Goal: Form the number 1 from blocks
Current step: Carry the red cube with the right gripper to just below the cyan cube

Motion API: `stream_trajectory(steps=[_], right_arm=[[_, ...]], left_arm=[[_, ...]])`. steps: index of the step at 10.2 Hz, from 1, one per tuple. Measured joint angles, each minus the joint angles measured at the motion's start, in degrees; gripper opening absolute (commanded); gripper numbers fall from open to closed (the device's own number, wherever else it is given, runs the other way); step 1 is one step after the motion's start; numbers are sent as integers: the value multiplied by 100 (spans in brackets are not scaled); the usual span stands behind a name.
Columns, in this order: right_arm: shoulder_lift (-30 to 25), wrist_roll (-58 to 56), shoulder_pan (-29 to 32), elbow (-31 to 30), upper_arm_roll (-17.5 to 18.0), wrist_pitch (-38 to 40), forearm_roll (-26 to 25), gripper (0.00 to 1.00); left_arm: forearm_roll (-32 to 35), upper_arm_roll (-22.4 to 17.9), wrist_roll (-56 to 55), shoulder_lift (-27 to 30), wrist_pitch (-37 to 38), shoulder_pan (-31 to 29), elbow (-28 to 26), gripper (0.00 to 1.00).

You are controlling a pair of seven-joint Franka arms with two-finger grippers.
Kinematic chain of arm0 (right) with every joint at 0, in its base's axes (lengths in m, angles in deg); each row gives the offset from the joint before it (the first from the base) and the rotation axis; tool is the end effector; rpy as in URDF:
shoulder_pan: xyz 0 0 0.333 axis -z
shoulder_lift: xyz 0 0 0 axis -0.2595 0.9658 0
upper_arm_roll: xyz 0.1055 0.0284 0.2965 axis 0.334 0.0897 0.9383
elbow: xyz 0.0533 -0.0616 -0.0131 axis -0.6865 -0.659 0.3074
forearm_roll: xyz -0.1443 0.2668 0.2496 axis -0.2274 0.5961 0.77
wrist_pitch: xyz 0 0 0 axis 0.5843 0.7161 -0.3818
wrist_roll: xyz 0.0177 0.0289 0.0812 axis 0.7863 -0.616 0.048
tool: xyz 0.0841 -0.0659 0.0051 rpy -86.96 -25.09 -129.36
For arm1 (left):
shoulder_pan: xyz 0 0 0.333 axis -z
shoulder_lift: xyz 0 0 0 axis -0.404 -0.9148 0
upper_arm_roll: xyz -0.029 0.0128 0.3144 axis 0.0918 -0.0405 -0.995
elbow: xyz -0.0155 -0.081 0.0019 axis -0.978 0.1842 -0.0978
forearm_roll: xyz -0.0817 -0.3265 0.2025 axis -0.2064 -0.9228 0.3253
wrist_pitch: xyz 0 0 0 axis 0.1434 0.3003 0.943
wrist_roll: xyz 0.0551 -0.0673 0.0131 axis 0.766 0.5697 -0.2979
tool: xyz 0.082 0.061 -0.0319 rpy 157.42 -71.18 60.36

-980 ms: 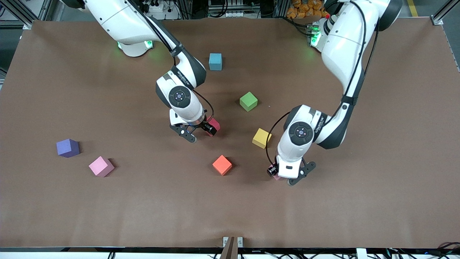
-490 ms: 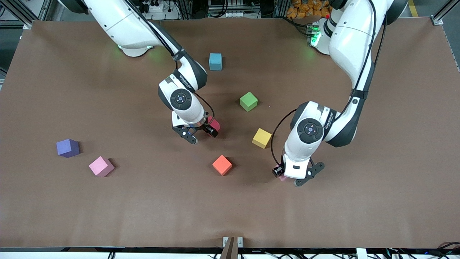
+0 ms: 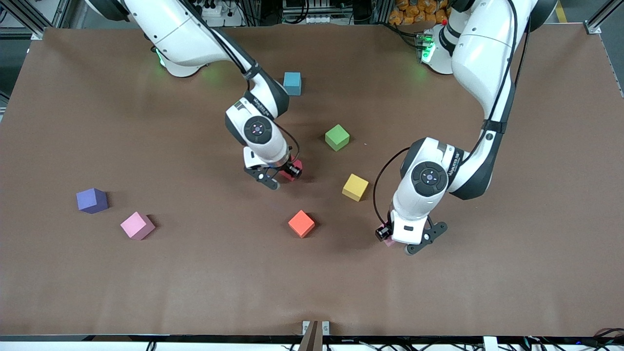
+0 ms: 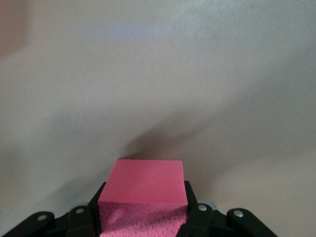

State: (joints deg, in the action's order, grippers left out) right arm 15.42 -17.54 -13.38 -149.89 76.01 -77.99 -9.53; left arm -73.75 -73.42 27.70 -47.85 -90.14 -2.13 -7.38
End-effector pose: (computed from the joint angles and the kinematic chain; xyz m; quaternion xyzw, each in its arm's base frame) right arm 0.4888 0.4231 0.1993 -0.9659 0.2519 0.0562 0.0211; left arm 0.6784 -0.3049 0.2860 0.9562 0.2849 0.0618 0.0258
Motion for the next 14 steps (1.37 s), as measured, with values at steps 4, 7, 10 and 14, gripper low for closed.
stream_trajectory(steps=[4,7,10,14], right_arm=[[-603,-1341,-34,-329,221,719,-5,0],[-859,-1601,-58,-788,766,760,-7,0],[-1069,-1921,-59,-1398,1063,528,-7,0],[-1258,-1917,-59,-2159,1294,-60,-6,0]], left_arm=[[0,10,1,4,20,0,-9,0],[0,17,1,6,22,0,-16,0],[0,26,1,9,26,0,-34,0],[0,43,1,9,31,2,-39,0]])
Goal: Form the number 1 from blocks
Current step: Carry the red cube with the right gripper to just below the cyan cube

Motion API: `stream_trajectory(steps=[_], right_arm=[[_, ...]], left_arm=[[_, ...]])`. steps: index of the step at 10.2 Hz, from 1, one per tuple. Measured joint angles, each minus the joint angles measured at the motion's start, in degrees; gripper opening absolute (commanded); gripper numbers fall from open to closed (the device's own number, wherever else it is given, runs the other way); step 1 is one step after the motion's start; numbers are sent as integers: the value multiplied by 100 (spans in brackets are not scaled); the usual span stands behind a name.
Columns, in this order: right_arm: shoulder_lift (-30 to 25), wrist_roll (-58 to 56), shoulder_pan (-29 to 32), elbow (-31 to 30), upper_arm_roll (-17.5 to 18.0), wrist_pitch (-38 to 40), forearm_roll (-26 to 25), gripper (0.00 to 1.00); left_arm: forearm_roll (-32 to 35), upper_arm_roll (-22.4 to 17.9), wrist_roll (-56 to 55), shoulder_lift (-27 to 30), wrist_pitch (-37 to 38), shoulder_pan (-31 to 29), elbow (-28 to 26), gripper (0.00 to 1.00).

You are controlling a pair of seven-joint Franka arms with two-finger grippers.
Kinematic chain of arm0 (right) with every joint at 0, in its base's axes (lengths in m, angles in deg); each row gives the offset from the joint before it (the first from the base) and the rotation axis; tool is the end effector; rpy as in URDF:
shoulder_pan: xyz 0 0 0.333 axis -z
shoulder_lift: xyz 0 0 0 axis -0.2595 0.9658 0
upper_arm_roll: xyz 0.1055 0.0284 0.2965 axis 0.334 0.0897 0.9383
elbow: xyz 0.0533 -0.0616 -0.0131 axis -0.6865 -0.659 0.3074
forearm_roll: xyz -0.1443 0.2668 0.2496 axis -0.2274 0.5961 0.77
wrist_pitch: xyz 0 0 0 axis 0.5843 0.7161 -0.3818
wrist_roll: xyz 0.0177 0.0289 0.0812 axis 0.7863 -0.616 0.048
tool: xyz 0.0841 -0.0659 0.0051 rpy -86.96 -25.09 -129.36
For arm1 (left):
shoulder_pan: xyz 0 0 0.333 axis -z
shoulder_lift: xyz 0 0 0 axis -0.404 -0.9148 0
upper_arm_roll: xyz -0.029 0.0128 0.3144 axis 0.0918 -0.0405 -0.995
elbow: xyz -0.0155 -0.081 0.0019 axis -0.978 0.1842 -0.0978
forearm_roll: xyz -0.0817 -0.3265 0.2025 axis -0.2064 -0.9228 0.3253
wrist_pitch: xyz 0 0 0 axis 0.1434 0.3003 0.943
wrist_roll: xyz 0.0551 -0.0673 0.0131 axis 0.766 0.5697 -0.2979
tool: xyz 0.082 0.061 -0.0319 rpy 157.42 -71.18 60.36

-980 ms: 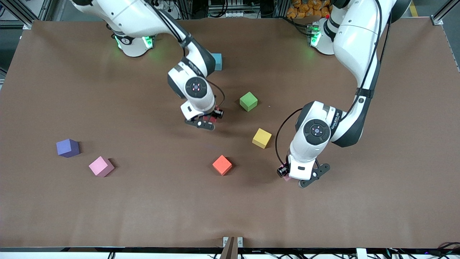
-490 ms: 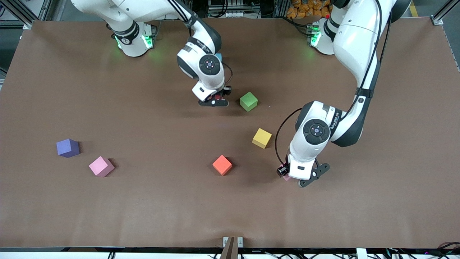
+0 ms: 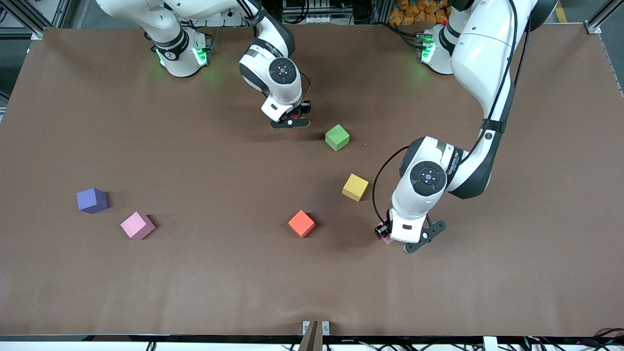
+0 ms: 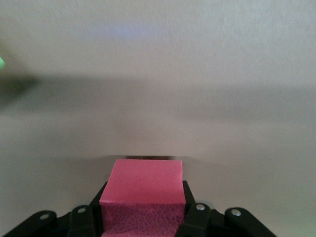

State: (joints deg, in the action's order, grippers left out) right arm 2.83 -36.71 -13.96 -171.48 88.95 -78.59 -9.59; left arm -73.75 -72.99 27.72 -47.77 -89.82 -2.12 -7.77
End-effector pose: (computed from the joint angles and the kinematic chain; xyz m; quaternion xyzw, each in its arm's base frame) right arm 0.3039 0.4465 0.2052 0.9932 0.0417 -0.1080 0.0116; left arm 0.6747 -0.3083 0.2835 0.9574 0.2821 0.0562 0.0242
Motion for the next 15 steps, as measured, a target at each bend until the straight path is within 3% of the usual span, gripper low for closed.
stream_trajectory(steps=[6,10,11,12,13,15], right_arm=[[-3,77,5,-284,111,-303,9,0],[-2,335,5,-342,367,-303,15,0],[-1,338,5,-382,374,-307,15,9],[-1,340,5,-386,375,-315,15,58],[-1,346,7,-386,375,-315,20,100],[-1,377,26,-389,375,-311,33,100]], left_arm=[[0,30,0,0,8,32,-2,0],[0,63,19,26,8,66,-2,0],[0,88,52,33,8,102,-2,0],[0,119,92,34,8,138,-2,0],[0,162,111,34,8,158,-2,0],[0,192,137,34,8,165,-2,0]])
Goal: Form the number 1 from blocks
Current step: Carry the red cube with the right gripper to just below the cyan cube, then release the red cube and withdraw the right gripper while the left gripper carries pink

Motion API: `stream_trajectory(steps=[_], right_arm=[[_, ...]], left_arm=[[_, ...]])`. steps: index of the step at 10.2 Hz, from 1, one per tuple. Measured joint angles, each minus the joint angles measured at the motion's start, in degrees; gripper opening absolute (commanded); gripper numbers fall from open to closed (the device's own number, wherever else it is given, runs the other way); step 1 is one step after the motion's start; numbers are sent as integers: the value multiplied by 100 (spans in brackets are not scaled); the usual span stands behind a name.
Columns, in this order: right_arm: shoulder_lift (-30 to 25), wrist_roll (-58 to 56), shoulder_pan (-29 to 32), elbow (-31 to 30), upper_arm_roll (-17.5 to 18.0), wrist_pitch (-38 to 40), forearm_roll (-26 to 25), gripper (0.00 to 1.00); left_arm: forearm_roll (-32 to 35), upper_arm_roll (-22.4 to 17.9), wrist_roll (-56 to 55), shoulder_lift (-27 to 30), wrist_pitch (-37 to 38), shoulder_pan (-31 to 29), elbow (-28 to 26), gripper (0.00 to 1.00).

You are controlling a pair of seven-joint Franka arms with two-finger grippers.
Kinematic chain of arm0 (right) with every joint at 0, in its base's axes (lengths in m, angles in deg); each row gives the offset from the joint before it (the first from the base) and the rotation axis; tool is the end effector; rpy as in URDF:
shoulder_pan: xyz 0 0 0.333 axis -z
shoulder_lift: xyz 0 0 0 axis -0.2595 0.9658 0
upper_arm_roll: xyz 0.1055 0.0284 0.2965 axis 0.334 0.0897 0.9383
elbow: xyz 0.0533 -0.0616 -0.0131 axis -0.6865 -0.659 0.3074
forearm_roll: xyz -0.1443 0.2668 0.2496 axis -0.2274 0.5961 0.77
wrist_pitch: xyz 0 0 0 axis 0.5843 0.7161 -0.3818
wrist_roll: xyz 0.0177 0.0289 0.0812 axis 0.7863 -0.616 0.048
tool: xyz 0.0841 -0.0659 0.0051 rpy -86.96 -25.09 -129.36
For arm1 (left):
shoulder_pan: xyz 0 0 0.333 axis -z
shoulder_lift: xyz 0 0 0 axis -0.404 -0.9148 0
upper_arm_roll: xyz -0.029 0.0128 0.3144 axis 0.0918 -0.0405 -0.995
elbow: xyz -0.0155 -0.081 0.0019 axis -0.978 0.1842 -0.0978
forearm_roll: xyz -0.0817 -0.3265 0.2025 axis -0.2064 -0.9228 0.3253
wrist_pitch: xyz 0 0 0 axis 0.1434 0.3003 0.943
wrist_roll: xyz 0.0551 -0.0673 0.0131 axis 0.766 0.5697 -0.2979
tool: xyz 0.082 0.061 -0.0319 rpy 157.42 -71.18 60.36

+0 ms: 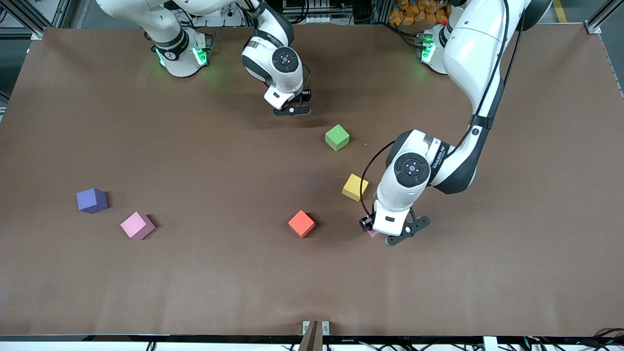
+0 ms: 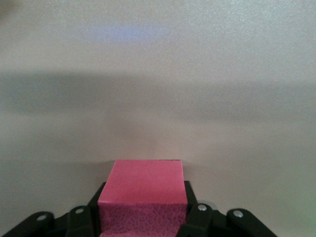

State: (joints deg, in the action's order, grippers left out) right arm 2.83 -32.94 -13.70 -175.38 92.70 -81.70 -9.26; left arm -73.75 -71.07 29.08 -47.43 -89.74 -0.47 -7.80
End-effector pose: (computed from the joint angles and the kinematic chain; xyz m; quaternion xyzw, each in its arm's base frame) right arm 0.2621 0.4502 0.1927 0.9921 0.0368 -0.1190 0.0114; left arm 0.6568 -0.3450 0.2885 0.9675 0.2454 0.0506 0.0350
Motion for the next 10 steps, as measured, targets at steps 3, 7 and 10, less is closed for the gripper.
stream_trajectory(steps=[3,7,10], right_arm=[[-76,-3,365,66,1,-20,-2,100],[-575,-560,1373,801,-13,1046,-4,100],[-1175,-1047,2490,1234,-76,1708,-9,100]], left_arm=[[0,23,174,0,87,55,-8,0],[0,289,310,1,165,134,-152,0],[0,619,83,3,165,388,-256,0]])
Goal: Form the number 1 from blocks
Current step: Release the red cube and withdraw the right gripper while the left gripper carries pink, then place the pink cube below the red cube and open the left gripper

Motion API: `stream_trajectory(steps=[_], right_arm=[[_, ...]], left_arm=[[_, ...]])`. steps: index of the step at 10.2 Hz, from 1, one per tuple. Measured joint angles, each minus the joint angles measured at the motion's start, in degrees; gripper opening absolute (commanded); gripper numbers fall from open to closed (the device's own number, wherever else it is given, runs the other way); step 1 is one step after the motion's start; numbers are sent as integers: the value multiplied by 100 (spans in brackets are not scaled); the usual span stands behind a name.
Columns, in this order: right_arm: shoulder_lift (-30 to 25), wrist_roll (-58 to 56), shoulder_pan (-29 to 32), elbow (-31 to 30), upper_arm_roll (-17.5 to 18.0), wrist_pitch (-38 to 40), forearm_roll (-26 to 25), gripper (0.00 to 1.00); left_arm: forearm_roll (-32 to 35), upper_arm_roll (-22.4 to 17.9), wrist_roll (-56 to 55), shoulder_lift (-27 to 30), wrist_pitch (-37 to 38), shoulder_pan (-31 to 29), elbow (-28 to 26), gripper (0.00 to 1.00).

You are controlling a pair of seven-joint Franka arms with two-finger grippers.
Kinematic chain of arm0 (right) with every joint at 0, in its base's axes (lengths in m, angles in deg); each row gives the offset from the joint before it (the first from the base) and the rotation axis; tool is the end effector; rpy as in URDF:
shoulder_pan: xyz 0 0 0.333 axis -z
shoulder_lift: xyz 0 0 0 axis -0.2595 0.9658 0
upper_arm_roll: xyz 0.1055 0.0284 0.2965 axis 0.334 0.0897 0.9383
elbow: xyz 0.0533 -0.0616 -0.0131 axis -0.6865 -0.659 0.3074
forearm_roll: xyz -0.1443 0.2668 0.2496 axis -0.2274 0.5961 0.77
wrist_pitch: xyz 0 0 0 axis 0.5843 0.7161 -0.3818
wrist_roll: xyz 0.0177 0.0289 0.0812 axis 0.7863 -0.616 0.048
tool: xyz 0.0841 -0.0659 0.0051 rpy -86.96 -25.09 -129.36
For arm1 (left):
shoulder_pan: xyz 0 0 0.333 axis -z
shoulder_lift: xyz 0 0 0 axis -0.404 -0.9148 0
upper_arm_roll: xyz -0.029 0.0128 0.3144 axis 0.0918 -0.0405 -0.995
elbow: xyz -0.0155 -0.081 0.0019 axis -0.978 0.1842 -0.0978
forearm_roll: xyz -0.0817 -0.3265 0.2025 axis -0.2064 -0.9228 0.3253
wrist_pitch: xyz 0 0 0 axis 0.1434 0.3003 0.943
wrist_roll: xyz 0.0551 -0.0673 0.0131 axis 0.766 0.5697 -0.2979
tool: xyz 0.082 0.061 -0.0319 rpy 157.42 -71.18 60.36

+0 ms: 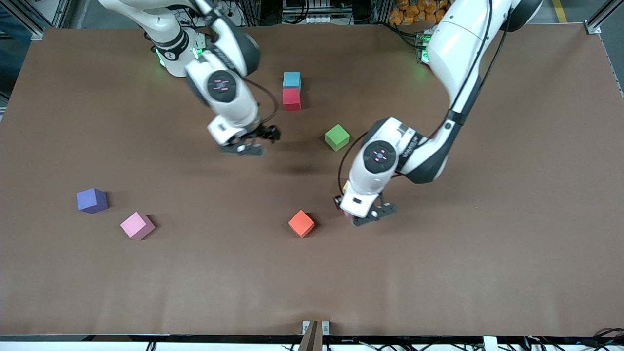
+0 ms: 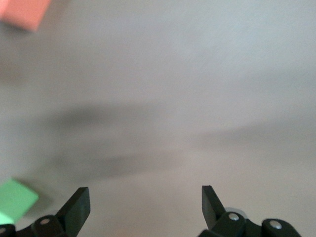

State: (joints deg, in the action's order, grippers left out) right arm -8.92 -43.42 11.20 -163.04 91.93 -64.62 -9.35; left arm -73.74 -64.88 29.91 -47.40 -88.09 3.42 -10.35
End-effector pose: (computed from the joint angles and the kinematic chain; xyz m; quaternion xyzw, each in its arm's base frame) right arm 0.4838 0.3061 0.3504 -0.9948 0.0904 0.0462 0.0120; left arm 0.5846 -0.4355 0.2718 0.9854 0.1653 0.0008 0.0396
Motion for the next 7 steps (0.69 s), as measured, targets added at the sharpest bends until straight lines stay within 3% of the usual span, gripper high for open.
stream_trajectory(steps=[3,7], right_arm=[[-280,-400,377,773,-544,1100,-7,100],[-475,-1185,400,1123,-1323,1540,-8,100]], left_arm=[[0,40,-563,2,115,873,-22,0],[0,27,-691,-14,173,1985,-229,0]])
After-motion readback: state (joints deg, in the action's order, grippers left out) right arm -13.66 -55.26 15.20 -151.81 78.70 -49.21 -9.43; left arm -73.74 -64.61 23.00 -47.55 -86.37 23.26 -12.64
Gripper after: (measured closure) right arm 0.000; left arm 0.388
